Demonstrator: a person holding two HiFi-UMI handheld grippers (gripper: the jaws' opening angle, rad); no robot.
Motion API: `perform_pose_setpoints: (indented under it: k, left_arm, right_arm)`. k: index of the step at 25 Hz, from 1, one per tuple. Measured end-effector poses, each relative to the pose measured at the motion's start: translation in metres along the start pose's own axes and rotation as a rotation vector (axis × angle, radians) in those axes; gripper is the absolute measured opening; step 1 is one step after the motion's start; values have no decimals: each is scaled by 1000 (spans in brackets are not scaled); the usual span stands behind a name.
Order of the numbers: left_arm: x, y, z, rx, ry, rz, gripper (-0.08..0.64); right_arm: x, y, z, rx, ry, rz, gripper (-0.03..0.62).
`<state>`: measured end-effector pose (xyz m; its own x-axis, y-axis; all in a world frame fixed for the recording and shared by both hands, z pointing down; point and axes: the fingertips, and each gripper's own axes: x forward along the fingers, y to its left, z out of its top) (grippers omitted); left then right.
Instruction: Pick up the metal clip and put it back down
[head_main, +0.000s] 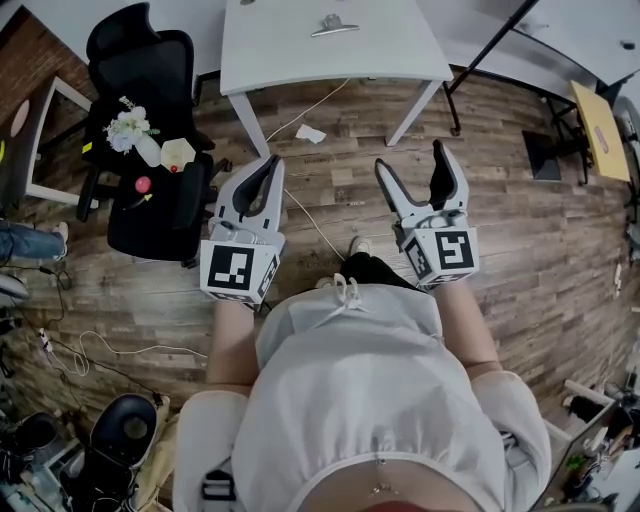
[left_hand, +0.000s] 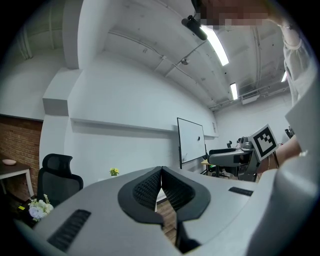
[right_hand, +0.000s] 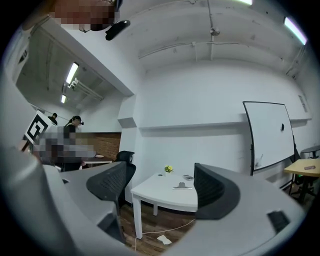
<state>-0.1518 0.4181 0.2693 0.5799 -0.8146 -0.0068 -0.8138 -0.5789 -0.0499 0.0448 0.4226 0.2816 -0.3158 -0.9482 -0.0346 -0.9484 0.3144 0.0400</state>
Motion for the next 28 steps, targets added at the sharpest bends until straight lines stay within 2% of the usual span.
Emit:
perform_pose_setpoints:
  k: [9,15,20,28]
  left_arm:
    - [64,35,-16,10,18,67,18]
    - [152,59,-15,24,28,143,18]
    - [240,72,-8,49,31,177,18]
    - [339,89,-25,28,66,237,18]
  right_arm:
    - [79,-39,-25,7,26,51,439]
    - [158,-107,-36,19,39,97,439]
    - [230,-159,-45,22,76,197,437]
    - [314,-212,-71,21,131,297,437]
